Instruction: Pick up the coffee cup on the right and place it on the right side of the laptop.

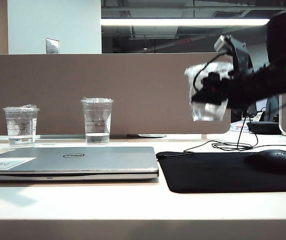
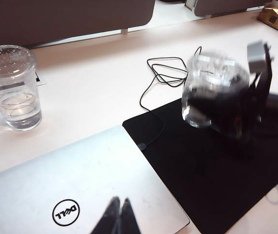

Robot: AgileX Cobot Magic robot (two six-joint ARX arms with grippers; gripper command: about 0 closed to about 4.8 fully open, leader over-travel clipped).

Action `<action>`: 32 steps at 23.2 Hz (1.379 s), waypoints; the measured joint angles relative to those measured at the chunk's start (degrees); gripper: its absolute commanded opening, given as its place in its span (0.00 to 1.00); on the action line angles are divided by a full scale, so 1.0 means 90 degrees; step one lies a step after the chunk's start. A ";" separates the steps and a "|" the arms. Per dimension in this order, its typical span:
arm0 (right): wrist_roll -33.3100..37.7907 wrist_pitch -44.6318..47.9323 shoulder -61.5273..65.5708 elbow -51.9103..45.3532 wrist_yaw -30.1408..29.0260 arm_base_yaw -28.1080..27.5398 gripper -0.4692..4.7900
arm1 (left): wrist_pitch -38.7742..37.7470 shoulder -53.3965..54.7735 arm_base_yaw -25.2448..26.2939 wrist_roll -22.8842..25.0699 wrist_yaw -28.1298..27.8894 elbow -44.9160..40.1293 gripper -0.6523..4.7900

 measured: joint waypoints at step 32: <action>0.0036 0.0748 0.1001 -0.0556 -0.0002 0.0398 0.48 | 0.0002 0.0000 0.0000 0.0000 0.0000 0.0000 0.11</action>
